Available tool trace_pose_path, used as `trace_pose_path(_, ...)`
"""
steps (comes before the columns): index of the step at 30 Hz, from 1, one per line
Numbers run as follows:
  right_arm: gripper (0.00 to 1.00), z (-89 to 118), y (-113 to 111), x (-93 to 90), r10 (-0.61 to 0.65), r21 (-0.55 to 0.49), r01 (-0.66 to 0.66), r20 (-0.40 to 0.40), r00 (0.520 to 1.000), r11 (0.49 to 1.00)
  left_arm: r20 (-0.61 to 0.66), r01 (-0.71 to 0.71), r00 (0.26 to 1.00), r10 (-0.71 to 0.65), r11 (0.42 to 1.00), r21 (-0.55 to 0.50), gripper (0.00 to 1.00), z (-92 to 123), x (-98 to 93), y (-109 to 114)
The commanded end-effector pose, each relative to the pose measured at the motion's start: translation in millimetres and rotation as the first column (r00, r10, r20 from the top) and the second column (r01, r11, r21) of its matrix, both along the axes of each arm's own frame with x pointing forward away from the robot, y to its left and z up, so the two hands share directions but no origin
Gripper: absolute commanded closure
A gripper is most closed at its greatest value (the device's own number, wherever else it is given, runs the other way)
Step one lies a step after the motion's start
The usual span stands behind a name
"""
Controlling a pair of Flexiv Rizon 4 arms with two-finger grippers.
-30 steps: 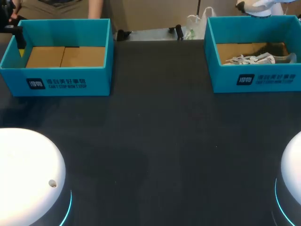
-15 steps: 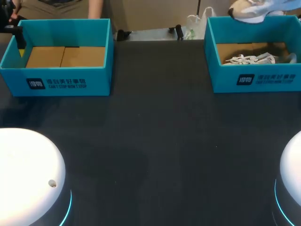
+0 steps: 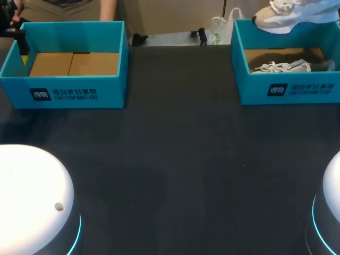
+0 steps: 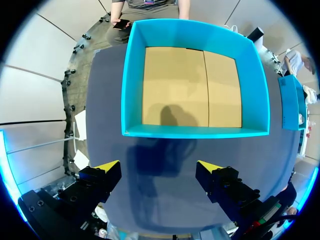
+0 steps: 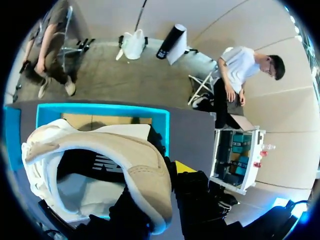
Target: Take the shoe out of the shoebox, open the shoe tongue, remove and reinsert the insole, then place the shoe into the shoebox
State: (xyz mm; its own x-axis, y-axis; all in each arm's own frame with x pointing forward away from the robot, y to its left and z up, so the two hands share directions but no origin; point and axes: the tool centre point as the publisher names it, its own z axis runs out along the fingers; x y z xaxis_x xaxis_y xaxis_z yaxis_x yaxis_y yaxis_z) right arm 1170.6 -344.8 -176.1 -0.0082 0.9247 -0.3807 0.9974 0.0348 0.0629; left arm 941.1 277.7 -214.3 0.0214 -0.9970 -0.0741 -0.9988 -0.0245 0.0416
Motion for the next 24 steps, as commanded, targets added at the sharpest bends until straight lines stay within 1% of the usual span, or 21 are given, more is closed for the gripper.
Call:
trace_pose_path(1, 1.00, -2.0, -3.8, -10.4, -0.091, 0.044, 0.090, 0.008, 0.996, 0.995, 0.000, 0.000, 1.000, 0.000, 1.000, 0.001, 0.00, 0.3, -0.9, 0.2)
trace_pose_path(12, 1.00, -2.0, -3.8, -10.4, -0.091, 0.044, 0.090, 0.008, 0.996, 0.995, 0.000, 0.000, 1.000, 0.000, 1.000, 0.001, 0.00, 0.3, -0.9, 0.2)
trace_pose_path(15, 1.00, -10.9, 1.2, -17.7, -0.107, 0.024, 0.107, 0.009, 0.994, 0.994, 0.000, 0.000, 1.000, 0.000, 1.000, 0.001, 0.00, 0.3, -0.9, 0.2)
trace_pose_path(18, 1.00, -20.4, 0.1, -20.5, -0.120, 0.039, 0.120, -0.004, 0.993, 0.992, 0.000, 0.000, 1.000, 0.000, 1.000, 0.001, 0.00, 0.3, -0.9, 0.2)
trace_pose_path(24, 1.00, -23.0, -1.9, -21.5, -0.149, 0.029, 0.149, 0.000, 0.989, 0.988, 0.000, 0.000, 1.000, 0.000, 1.000, 0.001, 0.00, 0.3, -0.9, 0.2)
